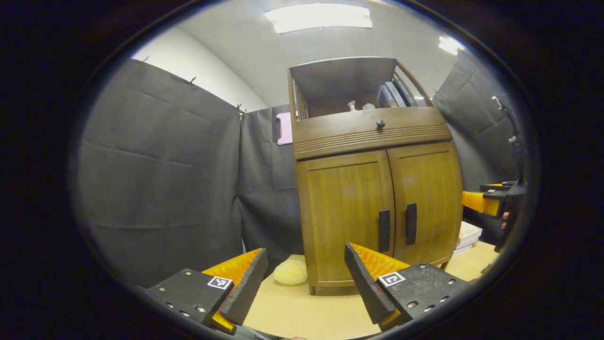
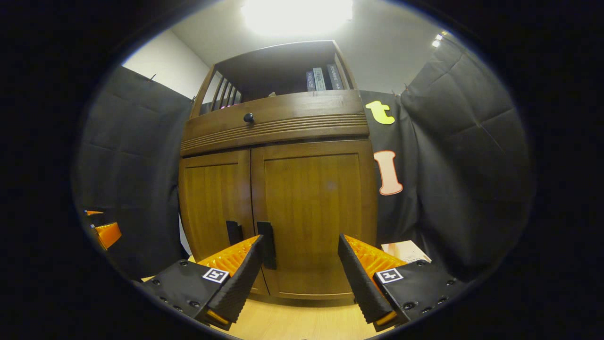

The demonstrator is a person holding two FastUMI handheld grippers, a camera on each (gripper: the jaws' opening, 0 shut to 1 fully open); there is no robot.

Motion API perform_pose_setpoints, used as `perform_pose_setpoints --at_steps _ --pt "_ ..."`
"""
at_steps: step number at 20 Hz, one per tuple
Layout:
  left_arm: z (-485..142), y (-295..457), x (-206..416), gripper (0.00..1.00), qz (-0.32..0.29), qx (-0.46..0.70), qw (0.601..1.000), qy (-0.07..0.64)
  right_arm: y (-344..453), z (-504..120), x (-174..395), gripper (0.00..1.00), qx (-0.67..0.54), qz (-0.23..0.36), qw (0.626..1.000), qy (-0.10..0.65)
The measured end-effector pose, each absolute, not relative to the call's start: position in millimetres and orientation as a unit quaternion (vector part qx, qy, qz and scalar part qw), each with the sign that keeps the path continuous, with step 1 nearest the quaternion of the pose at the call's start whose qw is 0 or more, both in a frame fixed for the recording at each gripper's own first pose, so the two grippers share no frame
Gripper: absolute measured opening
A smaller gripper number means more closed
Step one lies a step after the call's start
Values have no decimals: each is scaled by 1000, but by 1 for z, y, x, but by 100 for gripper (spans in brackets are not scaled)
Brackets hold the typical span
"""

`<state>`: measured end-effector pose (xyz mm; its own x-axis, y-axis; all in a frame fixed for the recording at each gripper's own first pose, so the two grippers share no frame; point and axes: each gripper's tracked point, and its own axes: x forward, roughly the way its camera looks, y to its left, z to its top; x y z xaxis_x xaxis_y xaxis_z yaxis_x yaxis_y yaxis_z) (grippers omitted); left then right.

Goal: Open the right door of the double-door shoe cabinet with the right hand, and open the left door with the left hand.

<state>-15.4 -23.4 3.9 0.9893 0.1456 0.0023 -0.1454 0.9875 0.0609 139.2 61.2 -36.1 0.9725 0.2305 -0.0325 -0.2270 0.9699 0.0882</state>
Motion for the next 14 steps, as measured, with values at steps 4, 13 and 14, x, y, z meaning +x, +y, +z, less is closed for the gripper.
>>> perform_pose_setpoints --at_steps 4,13,14 --pt "1 -22 -15 100 82 32 996 3 90 -45 167 94 41 127 991 26" --pt "-9 -15 -13 100 99 33 994 17 139 -84 220 96 30 136 989 56" --pt "-9 -15 -13 100 100 35 994 19 142 -89 223 96 29 134 989 62"
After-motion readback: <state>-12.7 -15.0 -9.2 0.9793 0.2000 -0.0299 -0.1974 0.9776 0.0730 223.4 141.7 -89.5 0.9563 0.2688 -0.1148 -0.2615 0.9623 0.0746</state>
